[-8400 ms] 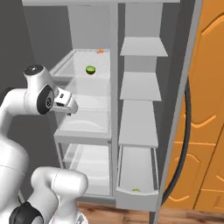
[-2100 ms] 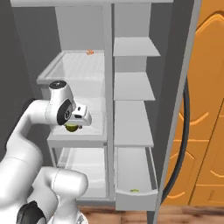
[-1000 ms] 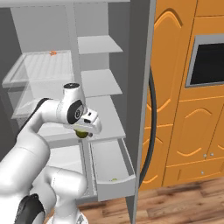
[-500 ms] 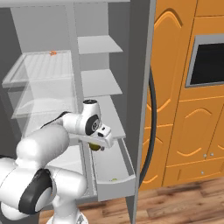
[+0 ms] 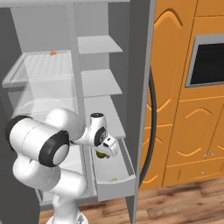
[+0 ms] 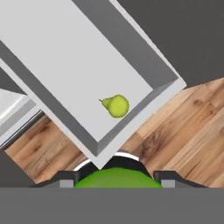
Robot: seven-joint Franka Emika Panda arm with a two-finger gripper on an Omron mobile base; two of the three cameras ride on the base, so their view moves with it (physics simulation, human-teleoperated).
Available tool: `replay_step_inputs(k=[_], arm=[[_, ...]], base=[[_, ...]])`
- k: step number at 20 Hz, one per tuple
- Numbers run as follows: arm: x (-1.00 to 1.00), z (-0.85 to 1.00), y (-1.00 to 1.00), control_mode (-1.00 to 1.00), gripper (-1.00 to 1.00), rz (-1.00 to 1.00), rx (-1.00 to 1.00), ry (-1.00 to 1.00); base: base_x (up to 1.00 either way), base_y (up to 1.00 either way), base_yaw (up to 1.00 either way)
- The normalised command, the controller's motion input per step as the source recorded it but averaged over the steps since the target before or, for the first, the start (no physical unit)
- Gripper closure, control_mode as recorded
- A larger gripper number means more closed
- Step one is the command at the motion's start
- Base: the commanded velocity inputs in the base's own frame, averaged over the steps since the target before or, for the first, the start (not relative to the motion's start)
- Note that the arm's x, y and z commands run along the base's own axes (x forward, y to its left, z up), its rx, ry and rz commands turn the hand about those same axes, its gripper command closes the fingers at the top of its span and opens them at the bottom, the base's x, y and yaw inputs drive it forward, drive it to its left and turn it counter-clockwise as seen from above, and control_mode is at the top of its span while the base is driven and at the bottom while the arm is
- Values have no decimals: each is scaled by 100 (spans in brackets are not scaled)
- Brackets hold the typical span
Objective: Take the pear and kiwi from the fridge shelf and place them in the freezer drawer to begin freezing them.
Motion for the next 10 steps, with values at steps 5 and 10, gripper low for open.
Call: replay_step_inputs(k=[5,10], arm=[[19,-24,-10,-100,100,-5,0,0],[6,-29,-16,-100,100,-4,0,0]], base=[[0,0,0],[0,0,0]])
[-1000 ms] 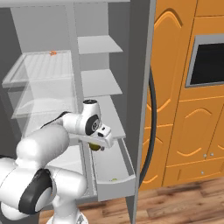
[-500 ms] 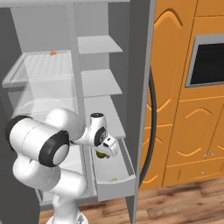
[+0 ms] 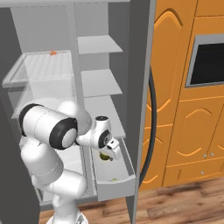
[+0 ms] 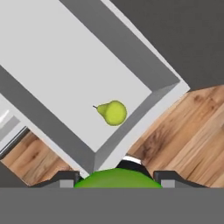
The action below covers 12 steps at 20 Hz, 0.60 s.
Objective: Take the pear and kiwi from the fridge shelf and place them in the freezer drawer to begin freezing them.
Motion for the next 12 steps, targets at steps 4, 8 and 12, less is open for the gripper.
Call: replay_step_inputs(k=[4,8,12], arm=[[20,-38,-2,-100,100,-2,0,0],[34,-41,0,-100,100,-4,0,0],[35,-39,0,-100,100,-5,0,0]], base=[[0,0,0],[0,0,0],[0,0,0]])
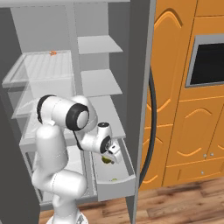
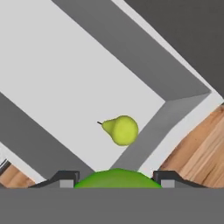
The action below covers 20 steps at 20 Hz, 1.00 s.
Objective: Take the pear and kiwi from the fridge shelf and place them in the freezer drawer to begin freezing them.
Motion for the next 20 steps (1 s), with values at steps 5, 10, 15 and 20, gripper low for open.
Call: replay_step_inputs(k=[5,10,15,20], arm=[[20,-45,-6,-100,100,-2,0,0],[15,-43,-22,-100,100,0,3,0],[27,-30,-27,-100,100,0,3,0],[42,-35,-17,-100,100,0,1,1]], base=[[0,0,0],[0,0,0],[0,0,0],[0,0,0]])
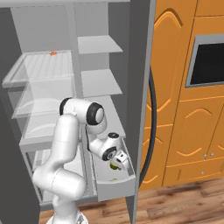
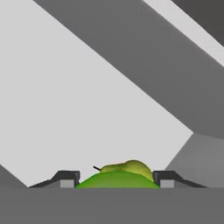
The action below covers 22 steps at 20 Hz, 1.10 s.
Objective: Take the pear and kiwi from the fridge shelf and place them in the freezer drawer to begin freezing them.
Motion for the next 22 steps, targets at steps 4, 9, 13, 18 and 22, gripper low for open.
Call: replay_step_inputs(k=[4,9,13,18,22], arm=[[42,-39,-11,-100,100,0,0,5],[54,-40,0,-100,-100,0,0,5],[42,-16,0,-100,-100,0,-1,0],[7,7,0,-100,-100,-1,0,0],[-9,58,3,-100,-100,-3,0,-2]], base=[[0,0,0],[0,0,0],[0,0,0],[0,0,0],[0,0,0]])
